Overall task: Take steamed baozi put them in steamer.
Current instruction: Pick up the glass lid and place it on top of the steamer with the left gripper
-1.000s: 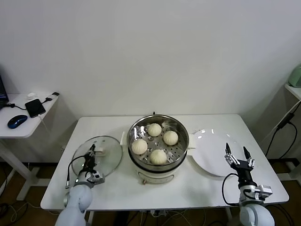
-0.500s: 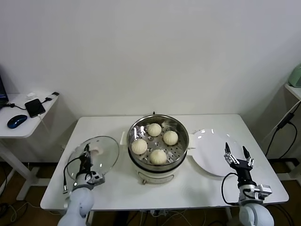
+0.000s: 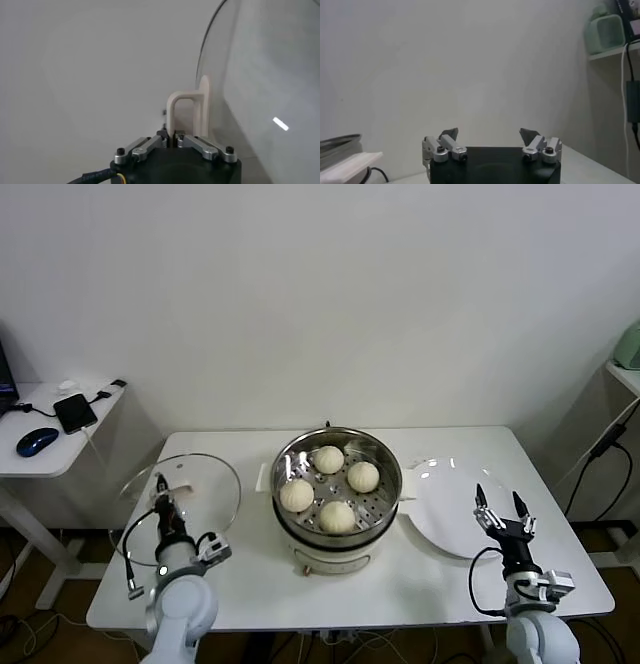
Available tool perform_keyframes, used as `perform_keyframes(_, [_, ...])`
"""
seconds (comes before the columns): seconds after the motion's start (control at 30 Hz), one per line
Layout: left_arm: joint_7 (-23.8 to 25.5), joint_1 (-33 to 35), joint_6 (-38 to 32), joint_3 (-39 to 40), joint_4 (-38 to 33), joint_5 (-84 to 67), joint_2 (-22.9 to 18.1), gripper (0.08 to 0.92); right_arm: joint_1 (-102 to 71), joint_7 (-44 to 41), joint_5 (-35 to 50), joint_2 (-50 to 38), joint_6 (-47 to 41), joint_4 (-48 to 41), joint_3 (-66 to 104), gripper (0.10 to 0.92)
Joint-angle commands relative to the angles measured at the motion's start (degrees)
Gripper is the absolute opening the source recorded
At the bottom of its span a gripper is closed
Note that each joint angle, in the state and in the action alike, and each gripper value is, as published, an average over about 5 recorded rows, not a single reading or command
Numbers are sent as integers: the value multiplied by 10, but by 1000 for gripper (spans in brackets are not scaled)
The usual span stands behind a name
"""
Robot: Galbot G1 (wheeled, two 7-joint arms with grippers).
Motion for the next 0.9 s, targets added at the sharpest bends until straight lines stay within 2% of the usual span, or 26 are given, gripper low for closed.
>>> perform_keyframes(0.03, [145, 16, 86, 61, -184, 131, -52, 156, 15, 2, 0, -6, -4, -8, -4, 823])
perform_keyframes(0.2, [169, -3, 89, 130, -188, 134, -62, 156, 17, 3, -3, -3, -12, -7, -4, 823])
perform_keyframes(0.4, [167, -43, 87, 223, -135, 145, -88, 156, 16, 4, -9, 5, -13, -13, -3, 823])
perform_keyframes(0.57, [163, -76, 88, 288, -94, 146, -92, 156, 14, 4, -9, 9, -13, -16, 2, 823])
perform_keyframes(0.77, [168, -116, 82, 352, -65, 30, -92, 156, 12, 4, -9, 11, -9, -21, 2, 823])
perform_keyframes(0.9, [166, -151, 102, 367, -29, -32, -92, 156, 13, 4, -11, 14, -8, -24, -1, 823])
